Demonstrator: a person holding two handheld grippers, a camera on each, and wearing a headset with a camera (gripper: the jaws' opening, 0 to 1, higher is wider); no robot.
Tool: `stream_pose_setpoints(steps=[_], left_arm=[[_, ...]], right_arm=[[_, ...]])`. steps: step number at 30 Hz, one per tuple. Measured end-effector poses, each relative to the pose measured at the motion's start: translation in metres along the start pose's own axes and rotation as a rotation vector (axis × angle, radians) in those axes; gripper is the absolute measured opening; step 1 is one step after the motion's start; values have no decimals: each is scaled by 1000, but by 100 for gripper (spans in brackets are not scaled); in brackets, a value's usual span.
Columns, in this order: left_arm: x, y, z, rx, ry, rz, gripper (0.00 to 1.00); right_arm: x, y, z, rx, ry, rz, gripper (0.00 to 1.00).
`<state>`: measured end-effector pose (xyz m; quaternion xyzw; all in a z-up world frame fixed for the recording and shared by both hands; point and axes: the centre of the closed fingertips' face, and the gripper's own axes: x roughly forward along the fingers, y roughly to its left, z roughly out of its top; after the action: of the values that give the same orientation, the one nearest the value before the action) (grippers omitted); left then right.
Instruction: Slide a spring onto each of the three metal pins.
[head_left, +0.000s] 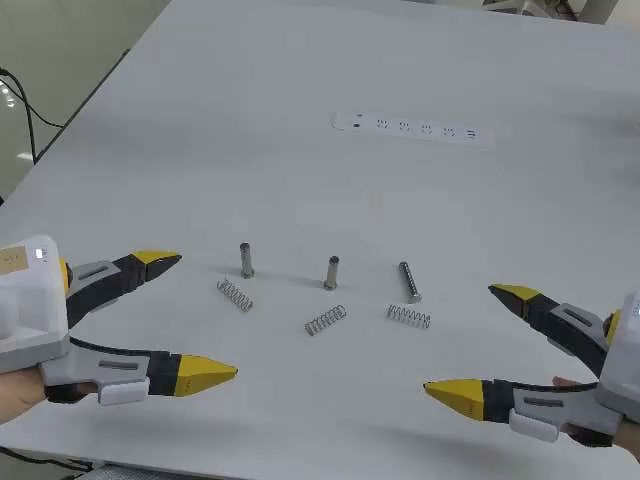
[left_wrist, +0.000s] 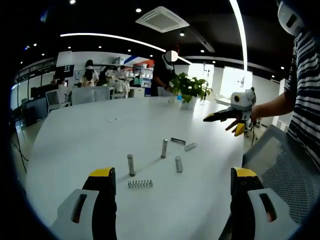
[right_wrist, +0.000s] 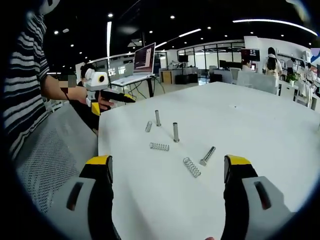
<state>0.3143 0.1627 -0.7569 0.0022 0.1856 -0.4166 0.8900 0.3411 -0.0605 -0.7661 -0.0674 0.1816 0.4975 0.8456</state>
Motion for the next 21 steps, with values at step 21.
stream_pose_setpoints(steps=[21], left_arm=[[-1, -3, 0, -5, -2, -10, 94]], right_arm=[[2, 3, -2, -2, 3, 8, 91]])
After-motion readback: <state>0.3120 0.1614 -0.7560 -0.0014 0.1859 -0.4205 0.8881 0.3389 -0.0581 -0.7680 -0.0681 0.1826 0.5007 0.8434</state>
